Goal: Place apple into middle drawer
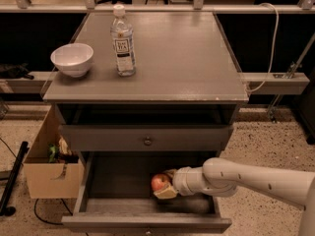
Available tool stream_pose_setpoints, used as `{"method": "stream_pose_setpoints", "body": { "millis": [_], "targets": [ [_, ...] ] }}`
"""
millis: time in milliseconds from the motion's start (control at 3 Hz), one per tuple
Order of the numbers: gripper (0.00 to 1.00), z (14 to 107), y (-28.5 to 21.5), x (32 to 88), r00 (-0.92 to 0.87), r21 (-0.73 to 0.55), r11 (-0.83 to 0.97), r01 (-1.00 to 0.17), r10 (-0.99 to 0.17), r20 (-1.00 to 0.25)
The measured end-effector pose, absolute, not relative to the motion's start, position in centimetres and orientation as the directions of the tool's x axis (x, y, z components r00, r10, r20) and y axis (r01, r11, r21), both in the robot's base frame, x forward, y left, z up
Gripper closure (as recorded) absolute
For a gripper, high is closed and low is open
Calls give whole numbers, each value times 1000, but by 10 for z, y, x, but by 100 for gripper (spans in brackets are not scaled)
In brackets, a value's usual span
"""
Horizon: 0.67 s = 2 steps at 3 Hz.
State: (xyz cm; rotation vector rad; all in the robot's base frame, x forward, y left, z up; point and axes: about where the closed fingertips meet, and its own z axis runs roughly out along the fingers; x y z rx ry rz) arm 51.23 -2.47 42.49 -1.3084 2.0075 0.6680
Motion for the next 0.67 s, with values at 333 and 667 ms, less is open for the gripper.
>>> {"method": "stream_pose_setpoints", "body": {
  "millis": [333,667],
  "targets": [
    [100,395,-26,515,-330,85,399,-913,-601,-727],
    [100,377,-23,520,-343,87,409,-908,-608,-717]
  ]
}}
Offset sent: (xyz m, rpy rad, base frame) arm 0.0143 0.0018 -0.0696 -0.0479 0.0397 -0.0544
